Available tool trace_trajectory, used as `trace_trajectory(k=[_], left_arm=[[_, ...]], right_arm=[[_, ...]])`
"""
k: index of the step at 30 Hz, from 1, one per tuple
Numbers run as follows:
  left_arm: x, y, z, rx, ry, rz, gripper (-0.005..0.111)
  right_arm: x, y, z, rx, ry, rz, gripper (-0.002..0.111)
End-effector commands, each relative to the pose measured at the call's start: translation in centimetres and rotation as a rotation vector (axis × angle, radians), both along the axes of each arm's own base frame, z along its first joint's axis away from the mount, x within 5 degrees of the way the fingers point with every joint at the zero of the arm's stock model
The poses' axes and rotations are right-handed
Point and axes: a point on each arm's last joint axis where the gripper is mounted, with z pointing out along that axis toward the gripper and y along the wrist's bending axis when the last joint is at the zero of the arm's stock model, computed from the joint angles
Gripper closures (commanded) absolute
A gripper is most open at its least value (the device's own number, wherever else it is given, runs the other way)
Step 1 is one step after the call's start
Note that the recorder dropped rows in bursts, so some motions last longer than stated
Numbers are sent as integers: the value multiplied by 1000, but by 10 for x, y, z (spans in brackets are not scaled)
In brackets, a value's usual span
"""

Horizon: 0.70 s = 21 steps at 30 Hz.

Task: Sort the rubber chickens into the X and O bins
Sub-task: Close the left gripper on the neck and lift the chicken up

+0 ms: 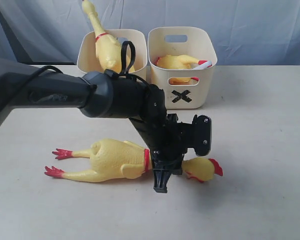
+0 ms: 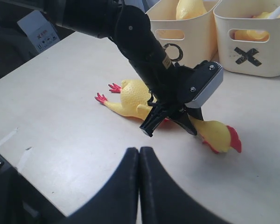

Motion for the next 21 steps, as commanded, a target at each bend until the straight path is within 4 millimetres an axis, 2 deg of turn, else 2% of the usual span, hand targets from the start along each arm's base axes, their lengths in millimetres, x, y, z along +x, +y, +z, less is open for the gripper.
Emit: trace_trajectory(k=[1,6,10,13,21], left_arm=[[-3,0,-2,18,19,-9,107],[-8,3,9,27,50,-20,107],[-9,4,29,-9,28,-16,107],[-12,4,49,-56,9,-6,107],[-22,12,122,-241,-71,49,107]], right_arm=[[0,0,0,6,-9,4,109],[0,0,0,6,-9,4,109],[0,0,0,6,-9,4,109],[0,0,0,6,-9,4,109],[0,0,0,5,-7,5,109]])
